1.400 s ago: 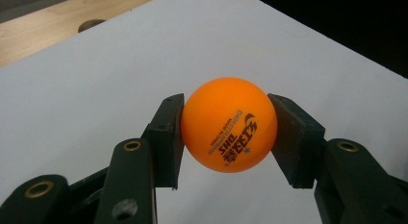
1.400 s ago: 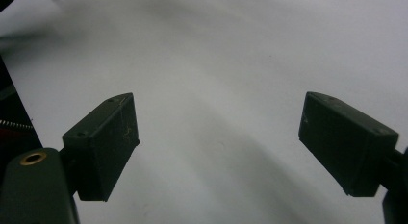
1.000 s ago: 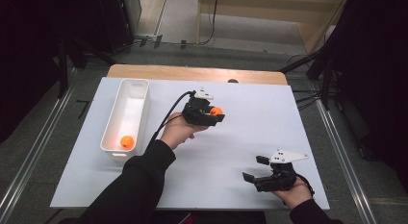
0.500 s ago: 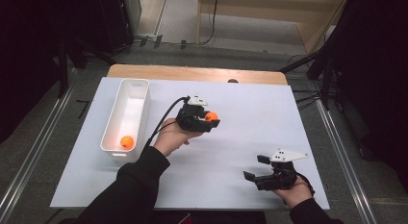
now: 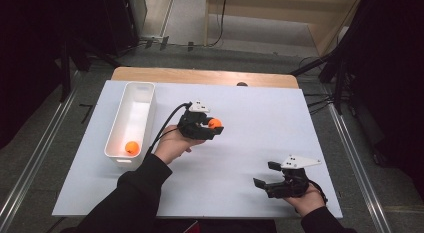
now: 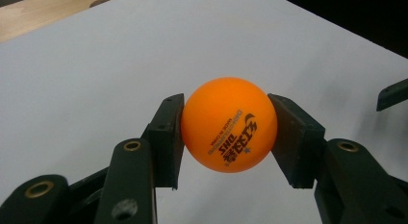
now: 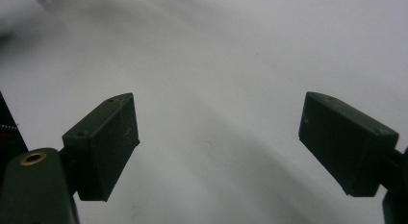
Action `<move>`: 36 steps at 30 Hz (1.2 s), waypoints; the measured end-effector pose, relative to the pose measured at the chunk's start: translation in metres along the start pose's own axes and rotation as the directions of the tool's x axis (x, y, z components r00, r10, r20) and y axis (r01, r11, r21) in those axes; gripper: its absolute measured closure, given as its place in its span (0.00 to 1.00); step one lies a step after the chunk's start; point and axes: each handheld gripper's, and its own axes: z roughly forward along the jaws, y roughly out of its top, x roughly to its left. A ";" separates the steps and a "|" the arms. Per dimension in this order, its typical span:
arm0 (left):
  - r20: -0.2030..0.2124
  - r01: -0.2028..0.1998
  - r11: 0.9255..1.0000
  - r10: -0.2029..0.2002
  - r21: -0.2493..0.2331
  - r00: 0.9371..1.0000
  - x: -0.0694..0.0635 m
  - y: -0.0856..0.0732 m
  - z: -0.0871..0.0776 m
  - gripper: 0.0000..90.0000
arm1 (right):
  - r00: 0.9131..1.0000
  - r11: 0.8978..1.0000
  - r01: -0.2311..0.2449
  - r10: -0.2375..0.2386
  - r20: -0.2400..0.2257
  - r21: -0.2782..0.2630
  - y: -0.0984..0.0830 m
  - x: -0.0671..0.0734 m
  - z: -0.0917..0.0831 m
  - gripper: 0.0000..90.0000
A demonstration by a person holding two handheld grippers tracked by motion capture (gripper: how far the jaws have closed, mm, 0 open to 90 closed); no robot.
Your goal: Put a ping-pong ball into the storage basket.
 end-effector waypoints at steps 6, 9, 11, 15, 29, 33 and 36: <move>-0.004 0.000 1.000 0.000 -0.010 1.000 0.000 0.001 -0.003 0.56 | 1.000 1.000 0.002 -0.002 0.000 -0.002 0.000 0.001 -0.001 0.14; -0.008 0.015 1.000 -0.015 -0.014 1.000 0.002 0.001 -0.004 0.56 | 1.000 1.000 0.010 -0.010 0.001 -0.004 0.000 0.002 -0.001 0.14; -0.012 0.016 1.000 -0.016 -0.015 1.000 0.004 0.001 -0.006 0.56 | 1.000 1.000 0.011 -0.011 0.000 -0.002 0.000 0.002 -0.001 0.14; -0.016 0.027 0.999 -0.028 -0.025 0.999 0.005 0.003 -0.011 0.56 | 1.000 1.000 0.009 -0.009 -0.002 -0.001 0.000 0.003 -0.001 0.14; -0.037 0.053 0.998 -0.055 -0.033 0.998 0.009 0.006 -0.025 0.56 | 1.000 1.000 0.010 -0.010 0.002 -0.006 0.000 0.003 -0.002 0.14; -0.039 0.059 0.997 -0.061 -0.042 0.997 0.011 0.007 -0.030 0.56 | 1.000 1.000 0.016 -0.016 0.002 -0.007 0.000 0.003 -0.003 0.14; -0.051 0.063 0.997 -0.066 -0.045 0.997 0.012 0.008 -0.032 0.56 | 1.000 1.000 0.021 -0.021 -0.002 -0.010 0.000 0.004 -0.002 0.14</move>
